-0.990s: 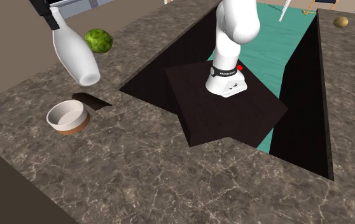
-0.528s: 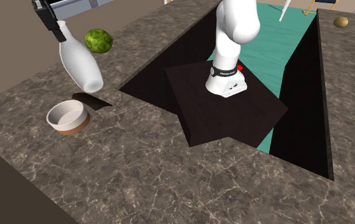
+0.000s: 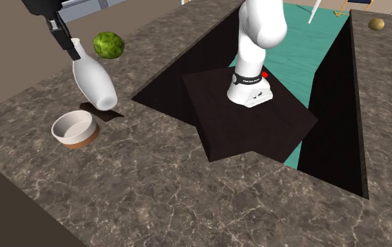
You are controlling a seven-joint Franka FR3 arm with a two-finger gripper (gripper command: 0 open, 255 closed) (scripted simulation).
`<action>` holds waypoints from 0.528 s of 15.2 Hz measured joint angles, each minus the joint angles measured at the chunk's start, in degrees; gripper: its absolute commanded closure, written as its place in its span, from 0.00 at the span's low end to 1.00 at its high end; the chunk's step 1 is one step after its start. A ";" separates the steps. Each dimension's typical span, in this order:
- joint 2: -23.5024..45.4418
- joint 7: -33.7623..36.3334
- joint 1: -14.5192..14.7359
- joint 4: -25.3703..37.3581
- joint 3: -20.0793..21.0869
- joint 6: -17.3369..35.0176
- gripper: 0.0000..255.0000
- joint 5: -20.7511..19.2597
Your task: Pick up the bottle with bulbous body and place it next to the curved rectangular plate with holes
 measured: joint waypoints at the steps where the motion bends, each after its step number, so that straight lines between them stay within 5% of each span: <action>1: 0.11 0.10 0.04 -0.66 0.01 0.76 1.00 -0.03; 8: 1.37 0.31 0.02 -4.31 -0.09 5.65 1.00 -0.33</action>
